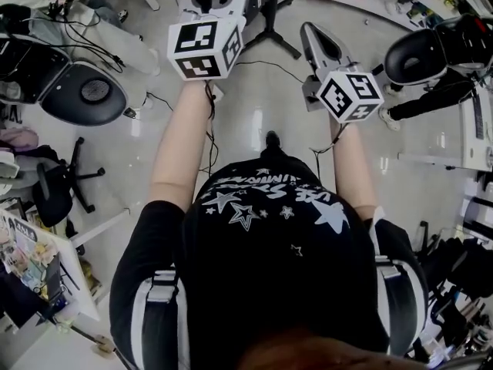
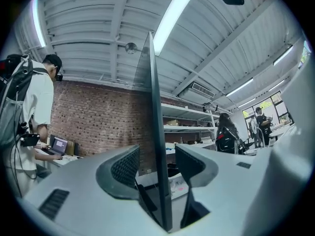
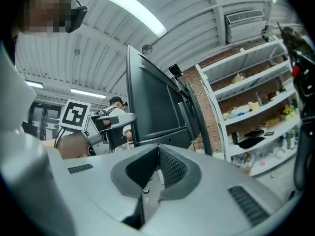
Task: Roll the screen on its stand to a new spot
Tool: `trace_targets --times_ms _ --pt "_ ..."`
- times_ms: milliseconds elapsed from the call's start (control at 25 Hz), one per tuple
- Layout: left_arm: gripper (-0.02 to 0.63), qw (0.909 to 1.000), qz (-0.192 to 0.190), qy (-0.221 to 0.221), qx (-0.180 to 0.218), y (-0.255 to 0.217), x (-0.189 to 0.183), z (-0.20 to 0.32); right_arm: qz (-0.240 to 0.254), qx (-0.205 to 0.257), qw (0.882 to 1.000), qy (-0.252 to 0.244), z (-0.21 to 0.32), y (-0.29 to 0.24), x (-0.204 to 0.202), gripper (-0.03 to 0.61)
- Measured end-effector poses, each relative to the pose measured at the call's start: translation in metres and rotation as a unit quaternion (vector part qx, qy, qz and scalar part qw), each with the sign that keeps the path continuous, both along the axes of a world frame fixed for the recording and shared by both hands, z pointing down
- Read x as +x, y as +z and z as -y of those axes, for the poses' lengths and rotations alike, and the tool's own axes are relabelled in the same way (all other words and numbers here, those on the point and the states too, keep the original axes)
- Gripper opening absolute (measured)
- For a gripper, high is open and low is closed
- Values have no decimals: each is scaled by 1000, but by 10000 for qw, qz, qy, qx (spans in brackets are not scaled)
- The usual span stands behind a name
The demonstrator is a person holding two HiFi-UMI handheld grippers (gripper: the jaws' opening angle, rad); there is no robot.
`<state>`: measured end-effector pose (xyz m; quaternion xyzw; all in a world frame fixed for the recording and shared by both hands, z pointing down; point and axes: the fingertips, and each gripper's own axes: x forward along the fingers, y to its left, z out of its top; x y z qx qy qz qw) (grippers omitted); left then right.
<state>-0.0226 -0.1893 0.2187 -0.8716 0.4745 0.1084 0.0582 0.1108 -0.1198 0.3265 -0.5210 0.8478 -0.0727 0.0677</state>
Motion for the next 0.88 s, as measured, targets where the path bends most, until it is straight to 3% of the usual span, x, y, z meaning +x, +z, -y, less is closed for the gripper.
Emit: trace_targets --times_ms 160,600,880 --pt "268 9997 -39 213 -138 9 -14 -21 -17 5 10000 73 -18 0 -15 6" --pt "270 9955 -318 636 -618 64 -45 -80 -103 -491 9974 520 -85 40 -27 6" --pt "268 9947 -211 663 -762 82 -42 -110 -10 -368 9977 568 -102 34 -16 6"
